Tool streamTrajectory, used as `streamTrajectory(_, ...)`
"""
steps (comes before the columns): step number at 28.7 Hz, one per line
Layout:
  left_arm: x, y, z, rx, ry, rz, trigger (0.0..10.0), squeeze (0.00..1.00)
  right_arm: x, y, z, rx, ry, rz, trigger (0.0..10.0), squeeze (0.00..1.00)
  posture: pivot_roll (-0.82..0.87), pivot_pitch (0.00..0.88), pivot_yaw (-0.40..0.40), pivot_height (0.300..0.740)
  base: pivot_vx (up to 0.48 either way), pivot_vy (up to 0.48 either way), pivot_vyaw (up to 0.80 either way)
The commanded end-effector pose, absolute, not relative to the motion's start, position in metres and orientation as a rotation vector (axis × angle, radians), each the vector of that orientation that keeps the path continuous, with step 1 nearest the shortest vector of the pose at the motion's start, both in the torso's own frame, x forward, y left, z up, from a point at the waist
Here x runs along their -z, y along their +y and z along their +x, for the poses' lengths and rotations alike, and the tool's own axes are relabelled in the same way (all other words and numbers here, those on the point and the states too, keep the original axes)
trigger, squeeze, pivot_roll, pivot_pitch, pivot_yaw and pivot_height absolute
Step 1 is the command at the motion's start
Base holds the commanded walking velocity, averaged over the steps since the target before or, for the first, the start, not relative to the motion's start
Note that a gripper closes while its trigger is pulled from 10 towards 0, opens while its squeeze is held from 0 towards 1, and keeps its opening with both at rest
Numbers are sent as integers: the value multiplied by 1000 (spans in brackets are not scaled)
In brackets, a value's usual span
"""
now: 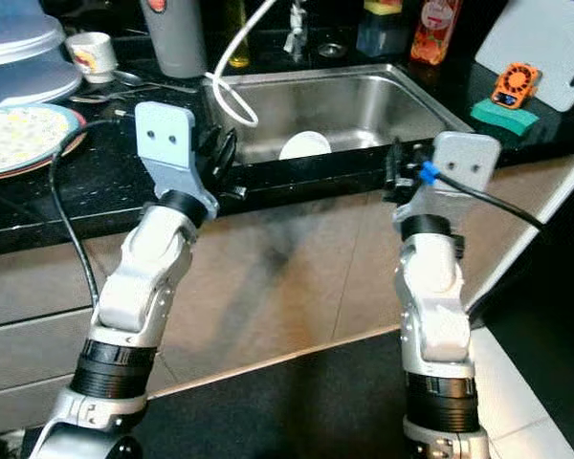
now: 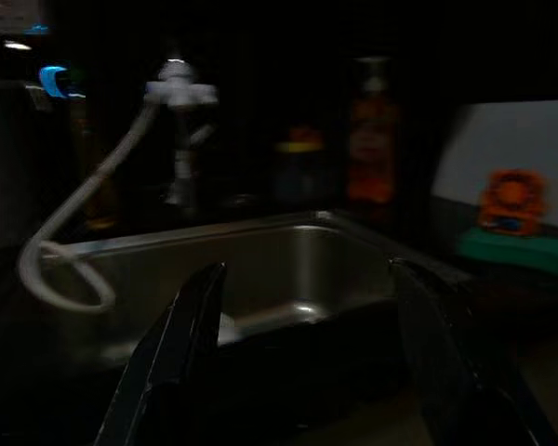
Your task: Kitchen organization
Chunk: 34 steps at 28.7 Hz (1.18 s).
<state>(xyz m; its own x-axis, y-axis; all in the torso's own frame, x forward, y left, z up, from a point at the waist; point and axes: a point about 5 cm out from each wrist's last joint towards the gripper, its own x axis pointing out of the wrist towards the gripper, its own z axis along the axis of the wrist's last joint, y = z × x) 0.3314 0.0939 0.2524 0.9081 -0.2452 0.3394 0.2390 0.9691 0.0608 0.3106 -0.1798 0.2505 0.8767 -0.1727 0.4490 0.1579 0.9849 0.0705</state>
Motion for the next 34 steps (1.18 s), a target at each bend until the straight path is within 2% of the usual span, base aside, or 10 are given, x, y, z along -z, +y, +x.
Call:
streamTrajectory(1, -251, 94, 332, 252, -342, 30, 10000, 0, -249, -181, 313, 182, -450, 34, 10000, 0, 41, 42, 1, 740, 0, 0, 800)
streamTrajectory(31, -250, 94, 332, 261, -335, 42, 10000, 0, -249, -181, 312, 179, -444, 39, 10000, 0, 41, 36, 1, 740, 0, 0, 800)
streamTrajectory(34, -250, 93, 333, 262, -330, 49, 10000, 0, -248, -181, 313, 182, -438, 49, 10000, 0, 41, 35, 2, 740, 0, 0, 221)
